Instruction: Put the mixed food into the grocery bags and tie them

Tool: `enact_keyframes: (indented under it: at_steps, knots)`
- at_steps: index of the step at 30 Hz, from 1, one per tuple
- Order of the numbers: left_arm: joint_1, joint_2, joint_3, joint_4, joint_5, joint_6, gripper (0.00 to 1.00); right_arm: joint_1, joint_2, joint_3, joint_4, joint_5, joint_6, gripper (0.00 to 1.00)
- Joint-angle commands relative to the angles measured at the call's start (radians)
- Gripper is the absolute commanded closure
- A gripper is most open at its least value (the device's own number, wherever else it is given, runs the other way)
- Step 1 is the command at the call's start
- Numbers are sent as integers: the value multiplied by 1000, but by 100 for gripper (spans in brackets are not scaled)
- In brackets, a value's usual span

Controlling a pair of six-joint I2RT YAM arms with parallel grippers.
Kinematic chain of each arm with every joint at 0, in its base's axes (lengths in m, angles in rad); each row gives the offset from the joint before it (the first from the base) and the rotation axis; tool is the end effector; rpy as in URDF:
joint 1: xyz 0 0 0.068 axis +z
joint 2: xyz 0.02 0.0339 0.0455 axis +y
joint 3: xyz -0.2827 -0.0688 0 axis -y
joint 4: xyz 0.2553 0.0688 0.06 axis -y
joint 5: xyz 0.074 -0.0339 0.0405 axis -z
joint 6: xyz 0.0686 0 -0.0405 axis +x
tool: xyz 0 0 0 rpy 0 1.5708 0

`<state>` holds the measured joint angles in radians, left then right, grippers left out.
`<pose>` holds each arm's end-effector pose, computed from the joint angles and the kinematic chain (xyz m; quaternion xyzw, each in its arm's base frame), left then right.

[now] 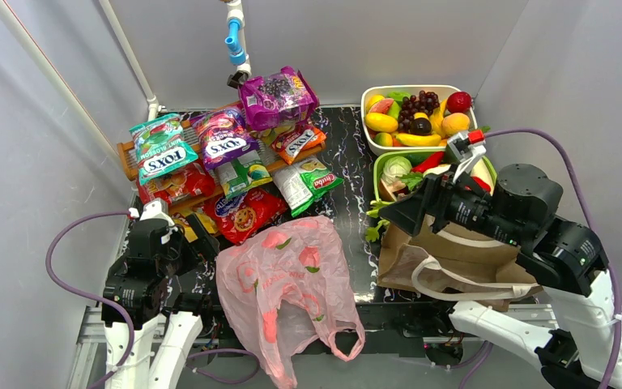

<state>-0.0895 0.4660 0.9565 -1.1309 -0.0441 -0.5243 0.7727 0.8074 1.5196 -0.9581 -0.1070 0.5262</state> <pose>0.0786 -0.0040 0.3285 -0.2024 0.8704 -0.1167 0.4335 0.0783 0.0866 0.4954 -0.1294 0.7773 0.4050 0.4636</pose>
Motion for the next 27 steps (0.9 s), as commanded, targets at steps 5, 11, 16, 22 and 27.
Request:
enact_keyframes:
  at_steps: [5, 11, 16, 22, 27]
  knots:
    - [-4, -1, -3, -18, -10, 6, 1, -1, -65, -112, 272, 15, 221, 7]
    - [-4, -9, -4, -20, -11, 4, 0, -2, -234, -407, 640, -18, 364, 2]
    - [-5, -12, -4, -21, -10, 3, 0, -1, -161, -360, 541, -42, 309, 2]
    - [-5, 1, 45, -71, -24, 9, 1, -1, -7, -157, 265, -8, 158, 6]
    - [-4, 35, 166, -182, -11, 26, 1, -1, 124, -56, 126, -70, 90, 10]
